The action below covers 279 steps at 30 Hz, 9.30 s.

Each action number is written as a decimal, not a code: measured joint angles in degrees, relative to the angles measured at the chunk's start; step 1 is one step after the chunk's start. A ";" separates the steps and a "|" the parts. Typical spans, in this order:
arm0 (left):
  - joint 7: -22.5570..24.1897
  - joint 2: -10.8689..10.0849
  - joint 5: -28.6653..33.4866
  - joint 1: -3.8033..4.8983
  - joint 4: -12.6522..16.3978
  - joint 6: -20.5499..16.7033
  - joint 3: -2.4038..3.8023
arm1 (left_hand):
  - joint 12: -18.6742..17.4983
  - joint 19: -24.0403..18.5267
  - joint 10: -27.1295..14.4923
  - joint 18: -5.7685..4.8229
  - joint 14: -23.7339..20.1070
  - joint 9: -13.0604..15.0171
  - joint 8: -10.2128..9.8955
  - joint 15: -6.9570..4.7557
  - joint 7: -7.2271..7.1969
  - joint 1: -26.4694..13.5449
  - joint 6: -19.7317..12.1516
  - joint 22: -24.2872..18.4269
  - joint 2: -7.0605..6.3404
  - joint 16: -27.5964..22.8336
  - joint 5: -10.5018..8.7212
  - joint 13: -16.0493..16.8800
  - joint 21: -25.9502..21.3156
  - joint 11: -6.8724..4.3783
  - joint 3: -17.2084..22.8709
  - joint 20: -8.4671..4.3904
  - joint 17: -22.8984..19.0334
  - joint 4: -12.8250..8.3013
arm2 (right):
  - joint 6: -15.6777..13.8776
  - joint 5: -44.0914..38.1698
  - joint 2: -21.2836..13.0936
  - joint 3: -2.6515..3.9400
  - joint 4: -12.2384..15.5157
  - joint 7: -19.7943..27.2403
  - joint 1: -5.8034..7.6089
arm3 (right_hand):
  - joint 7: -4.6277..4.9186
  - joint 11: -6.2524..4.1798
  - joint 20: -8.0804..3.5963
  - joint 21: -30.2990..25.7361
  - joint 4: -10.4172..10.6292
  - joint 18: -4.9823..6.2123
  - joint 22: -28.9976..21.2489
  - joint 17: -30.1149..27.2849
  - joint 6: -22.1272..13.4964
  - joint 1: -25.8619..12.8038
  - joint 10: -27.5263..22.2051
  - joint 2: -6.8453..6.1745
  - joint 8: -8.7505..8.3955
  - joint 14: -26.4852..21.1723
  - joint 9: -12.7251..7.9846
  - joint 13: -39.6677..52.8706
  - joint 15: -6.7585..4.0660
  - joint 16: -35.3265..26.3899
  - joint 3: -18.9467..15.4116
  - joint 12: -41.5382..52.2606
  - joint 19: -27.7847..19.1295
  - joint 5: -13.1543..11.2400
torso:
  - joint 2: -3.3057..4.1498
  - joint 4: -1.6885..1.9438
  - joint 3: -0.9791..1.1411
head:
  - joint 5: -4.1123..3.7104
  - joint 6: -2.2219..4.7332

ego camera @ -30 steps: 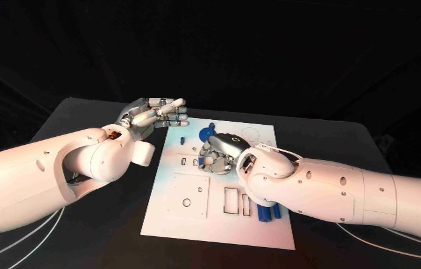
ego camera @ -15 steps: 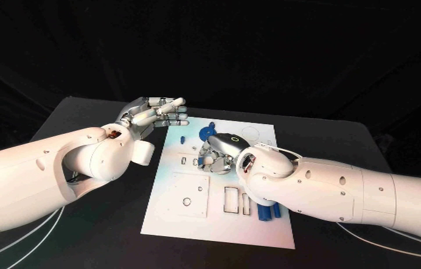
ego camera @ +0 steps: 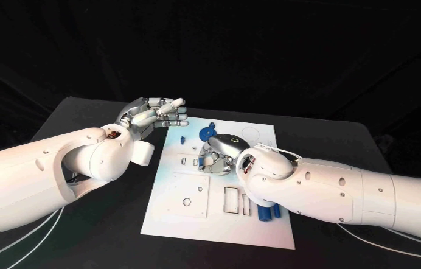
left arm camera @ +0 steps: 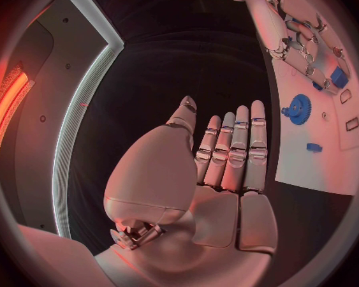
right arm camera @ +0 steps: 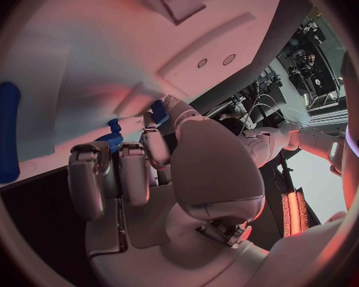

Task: Assemble the parts on the task board

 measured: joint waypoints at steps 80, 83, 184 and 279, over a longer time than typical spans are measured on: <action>-55.72 24.27 -59.39 6.09 -19.98 32.13 -2.71 | 56.44 29.07 15.97 -6.00 23.13 21.52 19.20 -11.89 -9.92 -12.16 5.41 64.76 2.02 83.44 0.48 52.95 62.36 -10.85 -12.48 -12.90 69.62 9.63 | -6.96 31.06 -24.36 0.76 10.53 15.48 8.01 | 0.80 0.98 1.59 -4.83 7.36 -0.01 -0.01 0.01 -4.71 5.06 -5.28 1.44 -0.21 -0.11 0.35 -5.36 1.51 -2.44 -13.07 -3.54 -0.18 2.67 | -2.45 -0.07 1.17 | 0.82 -2.26; -55.76 24.45 -59.46 6.07 -20.29 32.70 -2.77 | 56.44 29.07 15.97 -5.99 23.13 21.57 19.20 -11.89 -9.92 -12.16 5.41 64.76 2.02 83.44 0.48 52.94 62.36 -10.85 -12.48 -12.90 69.62 9.63 | -6.95 31.07 -24.36 0.75 10.52 15.42 8.01 | 0.80 0.98 1.60 -4.83 7.36 0.00 -0.01 0.01 -4.71 5.06 -5.28 1.44 -0.21 -0.11 0.35 -5.36 1.51 -2.51 -13.07 -3.54 -0.18 2.71 | -2.45 -0.03 1.18 | 0.76 -2.36; -55.99 18.70 -54.28 4.14 -13.71 21.22 -3.04 | 53.35 29.28 16.89 -5.85 23.13 31.84 23.41 -12.30 -9.77 -8.55 1.06 67.12 -7.78 83.44 0.17 51.50 63.24 -11.76 30.56 -13.11 69.62 6.13 | -4.68 30.84 -23.82 0.53 9.12 14.15 7.81 | 0.80 0.98 1.61 -5.09 7.36 -0.01 -0.03 0.02 -4.71 5.21 -5.27 2.19 -0.21 -0.11 0.40 -5.36 1.51 -2.66 -13.07 -3.54 -0.19 3.25 | -2.38 0.11 1.20 | 1.01 -3.54; -55.70 21.10 -62.72 2.78 -16.98 27.64 -2.92 | 56.45 29.69 19.35 -6.30 23.13 34.98 25.72 -13.53 -12.18 -18.28 4.44 69.15 -8.46 83.44 -0.01 53.68 64.13 -13.00 30.70 -13.52 69.62 1.03 | -4.19 30.71 -24.11 0.47 9.27 14.10 7.76 | 0.80 0.98 1.62 -5.30 7.21 0.00 0.01 0.03 -4.71 4.15 -5.27 3.25 0.24 0.10 0.57 -5.58 1.30 -2.88 -14.18 -3.54 -0.19 -0.11 | -2.38 -0.03 1.26 | 0.81 -4.88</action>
